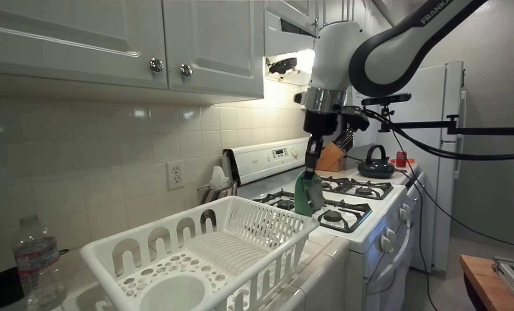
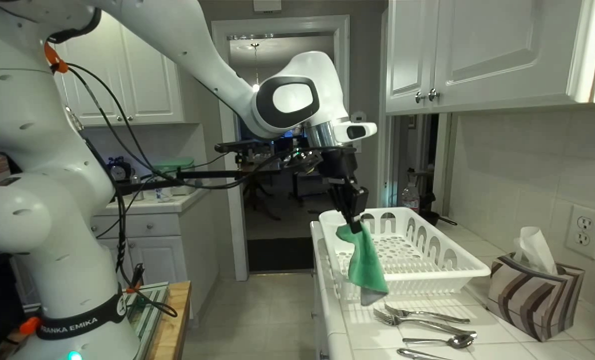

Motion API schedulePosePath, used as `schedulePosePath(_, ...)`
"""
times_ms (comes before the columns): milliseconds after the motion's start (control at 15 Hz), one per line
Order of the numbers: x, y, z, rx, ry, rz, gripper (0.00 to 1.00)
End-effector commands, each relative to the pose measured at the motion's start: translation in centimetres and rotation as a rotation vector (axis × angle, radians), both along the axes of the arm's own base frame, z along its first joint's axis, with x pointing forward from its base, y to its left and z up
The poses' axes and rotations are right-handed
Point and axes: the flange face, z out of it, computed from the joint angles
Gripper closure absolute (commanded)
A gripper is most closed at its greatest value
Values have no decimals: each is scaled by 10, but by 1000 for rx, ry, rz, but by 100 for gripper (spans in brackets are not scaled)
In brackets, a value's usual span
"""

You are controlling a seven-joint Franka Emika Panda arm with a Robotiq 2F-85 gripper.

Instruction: Hang the green towel on the dishrack.

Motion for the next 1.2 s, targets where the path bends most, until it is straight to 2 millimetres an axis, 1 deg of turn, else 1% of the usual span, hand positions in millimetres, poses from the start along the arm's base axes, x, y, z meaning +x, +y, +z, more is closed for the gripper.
schedulePosePath(0,4,27,28,16,-54,56,98)
schedulePosePath(67,6,36,33,22,-64,69,98)
schedulePosePath(200,11,54,36,42,-83,96,98)
schedulePosePath(533,13,96,30,72,-107,174,98)
schedulePosePath(733,11,116,19,65,-116,214,98)
schedulePosePath(867,11,128,7,62,-115,241,98)
schedulePosePath(1133,13,142,-10,63,-121,271,98)
